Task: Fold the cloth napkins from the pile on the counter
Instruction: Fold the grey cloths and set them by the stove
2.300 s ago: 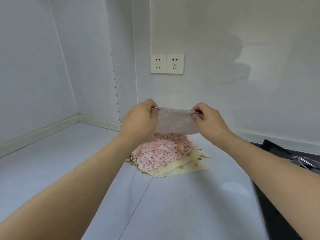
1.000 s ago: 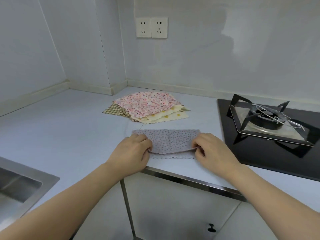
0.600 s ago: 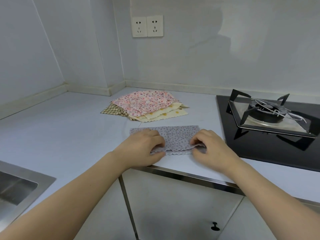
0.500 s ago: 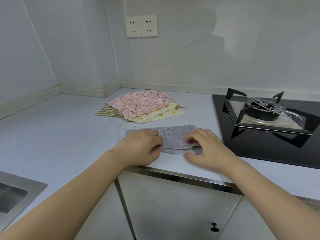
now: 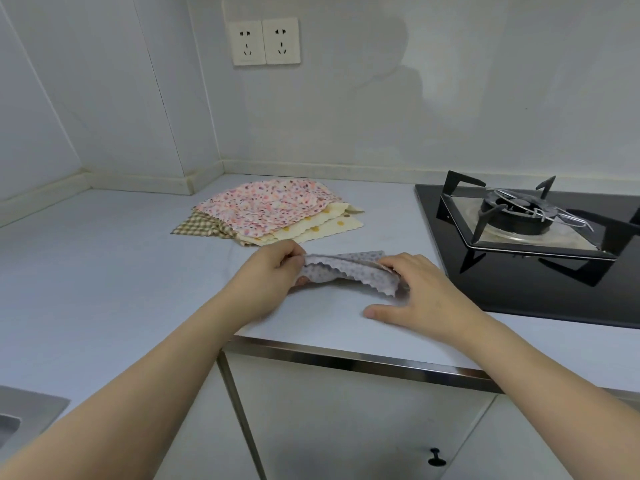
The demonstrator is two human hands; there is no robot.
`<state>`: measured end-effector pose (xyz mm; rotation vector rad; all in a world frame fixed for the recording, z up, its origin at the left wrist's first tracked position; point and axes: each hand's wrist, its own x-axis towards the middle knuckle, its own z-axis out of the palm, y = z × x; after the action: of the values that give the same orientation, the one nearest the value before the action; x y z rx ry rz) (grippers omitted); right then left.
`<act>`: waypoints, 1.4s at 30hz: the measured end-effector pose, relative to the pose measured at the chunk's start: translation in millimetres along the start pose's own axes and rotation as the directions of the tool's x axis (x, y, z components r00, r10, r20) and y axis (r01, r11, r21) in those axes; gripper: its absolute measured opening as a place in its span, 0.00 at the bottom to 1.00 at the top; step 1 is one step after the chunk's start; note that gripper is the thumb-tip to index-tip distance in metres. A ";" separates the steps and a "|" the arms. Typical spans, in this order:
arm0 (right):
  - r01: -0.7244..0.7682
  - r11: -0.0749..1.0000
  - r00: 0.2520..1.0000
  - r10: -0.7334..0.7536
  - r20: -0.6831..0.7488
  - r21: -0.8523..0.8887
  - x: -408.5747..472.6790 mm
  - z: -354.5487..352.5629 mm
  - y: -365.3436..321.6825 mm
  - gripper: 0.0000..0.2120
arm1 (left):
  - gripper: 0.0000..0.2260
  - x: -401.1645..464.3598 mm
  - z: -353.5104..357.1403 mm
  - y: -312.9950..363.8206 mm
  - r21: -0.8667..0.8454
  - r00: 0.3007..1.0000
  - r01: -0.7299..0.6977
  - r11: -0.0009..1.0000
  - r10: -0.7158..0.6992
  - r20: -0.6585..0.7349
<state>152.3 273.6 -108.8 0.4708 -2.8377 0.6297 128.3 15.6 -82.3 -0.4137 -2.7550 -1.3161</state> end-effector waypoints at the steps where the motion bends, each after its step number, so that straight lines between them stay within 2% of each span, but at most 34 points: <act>1: -0.012 1.000 1.000 0.012 -0.012 0.006 -0.3 0.1 -1.2 0.40 | 0.08 1.9 -1.3 4.1 -0.062 0.999 0.053 0.997 -0.053 0.003; 3: -0.022 1.000 0.999 0.022 -0.036 0.015 -0.4 0.9 -2.0 0.37 | 0.10 4.3 -4.6 10.2 -0.159 0.988 0.156 0.975 -0.152 0.040; 5: -0.001 1.000 0.998 0.002 -0.057 0.019 -1.0 0.7 -3.0 0.26 | 0.11 6.0 -7.1 10.5 -0.179 0.976 0.211 0.961 -0.199 0.084; 7: 0.019 0.999 0.997 -0.016 -0.081 0.044 -2.1 -1.2 -4.3 0.15 | 0.11 5.1 -9.5 8.1 -0.179 0.973 0.221 0.959 -0.204 0.105; 10: 0.023 0.991 0.995 -0.011 -0.099 0.129 -3.9 -1.5 -2.7 0.07 | 0.12 0.6 -11.9 7.1 -0.154 0.978 0.188 0.970 -0.170 0.123; 15: -0.061 0.904 0.977 0.141 -0.161 0.423 -4.6 -5.0 3.9 0.09 | 0.16 -7.9 -21.9 23.4 0.060 0.984 0.042 0.997 -0.052 0.173; 20: -0.135 0.768 0.964 0.247 -0.096 0.626 -2.4 -23.0 4.4 0.04 | 0.09 -10.0 -33.1 30.8 0.257 0.994 -0.102 0.961 0.086 0.072; 23: -0.143 0.763 0.978 0.206 -0.027 0.631 2.2 -39.0 -4.8 0.03 | 0.07 -16.0 -27.4 41.4 0.255 0.970 -0.221 0.941 0.185 0.158; 26: -0.149 0.746 0.982 0.186 0.011 0.650 9.5 -57.0 -15.7 0.04 | 0.16 -25.4 -14.0 52.3 0.214 0.932 -0.319 0.923 0.265 0.247; 30: -0.162 0.723 0.983 0.177 0.046 0.671 11.4 -72.6 -26.4 0.04 | 0.15 -34.6 -0.3 57.6 0.256 0.888 -0.460 0.850 0.437 0.146; 33: -0.136 0.722 0.986 0.167 0.020 0.678 9.6 -81.3 -34.2 0.08 | 0.10 -33.9 6.0 59.4 0.263 0.850 -0.522 0.811 0.521 0.081; 36: -0.124 0.717 0.983 0.182 -0.013 0.685 9.6 -89.7 -39.7 0.10 | 0.03 -31.1 7.2 57.1 0.303 0.854 -0.501 0.811 0.520 0.018; 39: -0.132 0.759 0.983 0.184 -0.015 0.637 11.0 -97.9 -44.9 0.08 | 0.04 -30.3 5.0 55.1 0.134 0.903 -0.421 0.897 0.429 -0.032; 42: -0.124 0.814 0.985 0.168 -0.025 0.568 13.8 -105.2 -49.1 0.08 | 0.05 -28.4 2.1 61.1 -0.012 0.931 -0.359 0.933 0.357 -0.077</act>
<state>169.2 274.0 6.8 0.2986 -2.5888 1.5061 172.0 47.8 -42.3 -0.8077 -2.4484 -1.2452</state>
